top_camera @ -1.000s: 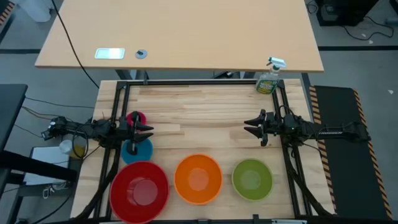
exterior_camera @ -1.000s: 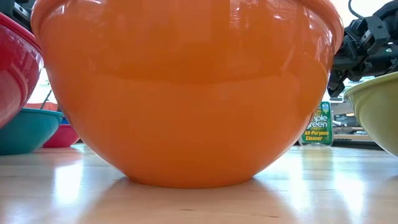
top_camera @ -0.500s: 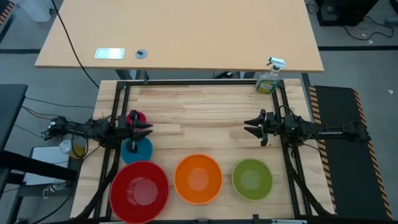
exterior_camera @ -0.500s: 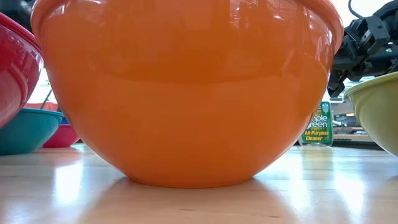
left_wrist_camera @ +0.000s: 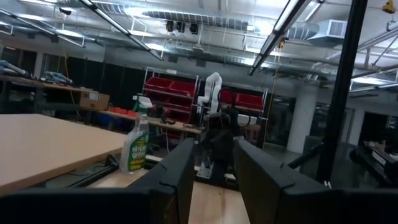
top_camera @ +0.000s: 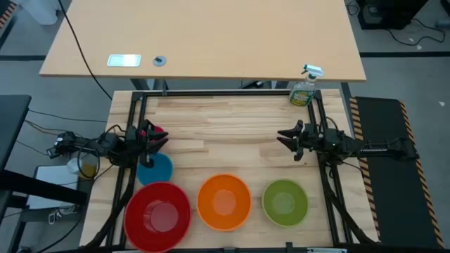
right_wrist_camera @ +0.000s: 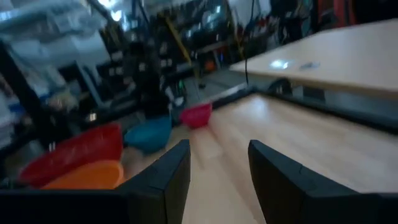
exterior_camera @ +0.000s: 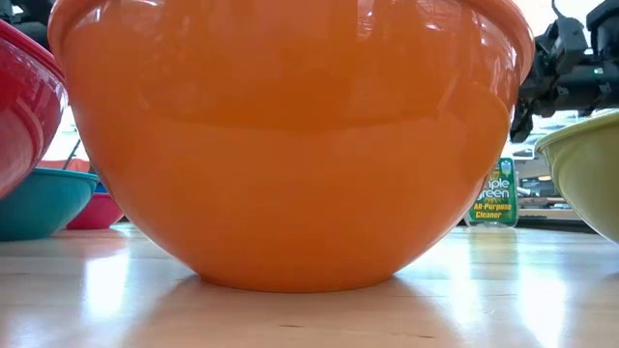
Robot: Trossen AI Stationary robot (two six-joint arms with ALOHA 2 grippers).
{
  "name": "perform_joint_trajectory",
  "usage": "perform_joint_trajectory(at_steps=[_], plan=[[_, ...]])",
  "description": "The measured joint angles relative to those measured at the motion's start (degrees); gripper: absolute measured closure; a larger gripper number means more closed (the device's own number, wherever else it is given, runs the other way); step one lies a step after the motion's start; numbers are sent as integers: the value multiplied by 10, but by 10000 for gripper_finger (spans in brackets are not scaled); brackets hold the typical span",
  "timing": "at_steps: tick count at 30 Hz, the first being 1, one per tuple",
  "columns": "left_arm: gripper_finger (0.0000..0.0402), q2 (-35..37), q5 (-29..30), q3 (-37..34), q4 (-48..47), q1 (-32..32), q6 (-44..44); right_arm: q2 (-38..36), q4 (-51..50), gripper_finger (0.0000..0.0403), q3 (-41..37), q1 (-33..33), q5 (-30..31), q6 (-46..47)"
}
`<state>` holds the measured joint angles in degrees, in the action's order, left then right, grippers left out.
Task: Nest bowls inside each other
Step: Stack the orange bowl on top of the red bowl
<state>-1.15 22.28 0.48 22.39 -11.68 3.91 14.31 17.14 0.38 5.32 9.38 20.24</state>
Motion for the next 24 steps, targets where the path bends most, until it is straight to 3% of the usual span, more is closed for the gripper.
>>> perform_joint_trajectory(at_steps=[8,13,20,24], plan=[[285,0,0,0,12,0,-3,11,107,233,0,0,70,99],[285,-14,-51,40,-34,-1,-4,92,102,235,77,-18,-7,68],[285,-97,-74,196,-310,-2,43,334,-153,242,307,-80,95,41],[277,-147,-131,241,-385,-2,41,501,-275,242,449,-108,104,53]])
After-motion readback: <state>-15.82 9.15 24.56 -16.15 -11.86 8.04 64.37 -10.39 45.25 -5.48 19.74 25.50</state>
